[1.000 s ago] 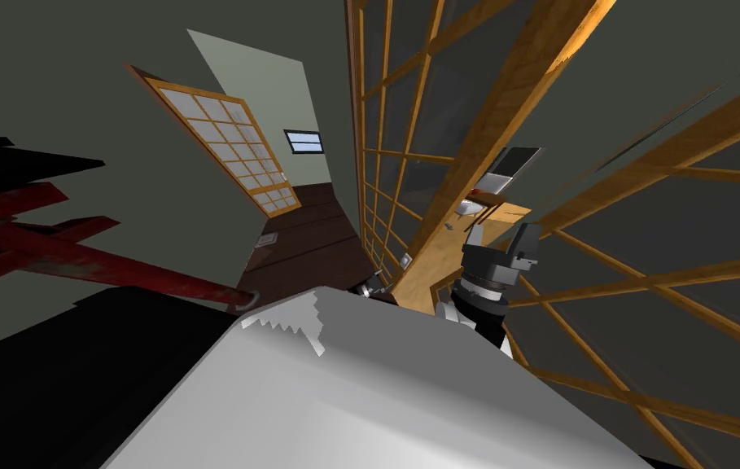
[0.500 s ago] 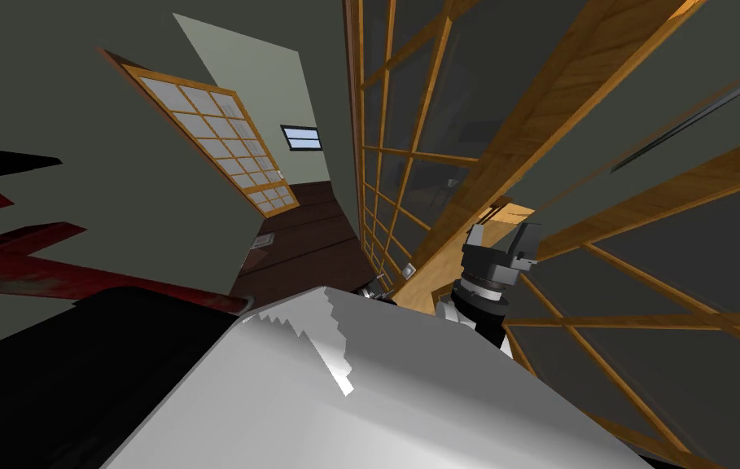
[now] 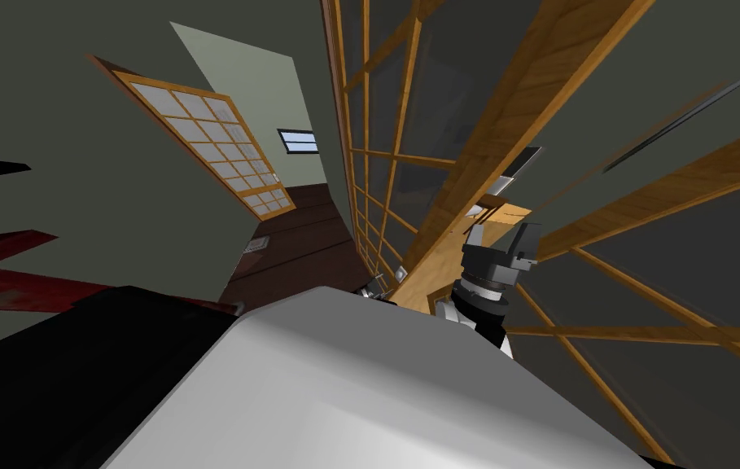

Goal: Push the door open

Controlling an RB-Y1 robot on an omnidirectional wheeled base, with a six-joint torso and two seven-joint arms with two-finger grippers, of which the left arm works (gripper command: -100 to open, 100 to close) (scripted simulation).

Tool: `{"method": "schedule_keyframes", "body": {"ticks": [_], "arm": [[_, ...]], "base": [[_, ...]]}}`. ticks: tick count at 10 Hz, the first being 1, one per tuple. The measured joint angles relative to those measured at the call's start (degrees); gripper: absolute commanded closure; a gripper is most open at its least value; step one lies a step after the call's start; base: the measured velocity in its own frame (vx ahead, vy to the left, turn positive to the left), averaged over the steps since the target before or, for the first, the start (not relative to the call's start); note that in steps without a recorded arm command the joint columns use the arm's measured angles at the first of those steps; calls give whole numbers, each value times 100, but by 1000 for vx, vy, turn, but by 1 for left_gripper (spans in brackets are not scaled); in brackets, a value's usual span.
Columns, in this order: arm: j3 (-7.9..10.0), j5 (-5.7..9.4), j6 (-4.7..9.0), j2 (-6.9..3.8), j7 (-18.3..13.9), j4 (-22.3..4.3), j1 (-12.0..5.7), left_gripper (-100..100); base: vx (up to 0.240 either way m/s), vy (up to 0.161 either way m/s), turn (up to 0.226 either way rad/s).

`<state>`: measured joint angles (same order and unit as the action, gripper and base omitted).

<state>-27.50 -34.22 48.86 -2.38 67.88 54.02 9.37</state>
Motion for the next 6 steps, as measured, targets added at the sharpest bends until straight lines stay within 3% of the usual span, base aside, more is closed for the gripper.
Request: {"method": "schedule_keyframes", "body": {"ticks": [3, 4, 5, 6], "arm": [[14, 18, 5, 70, 8, -27, -7, -100], [23, 26, 9, 115, 9, -48, -20, -100], [23, 27, 11, 122, 9, -50, -23, 100], [22, 26, 10, 119, 9, -48, -23, 100]], "base": [[126, -138, -7], [55, -58, 6], [-7, 6, 1], [-21, 24, -5]]}}
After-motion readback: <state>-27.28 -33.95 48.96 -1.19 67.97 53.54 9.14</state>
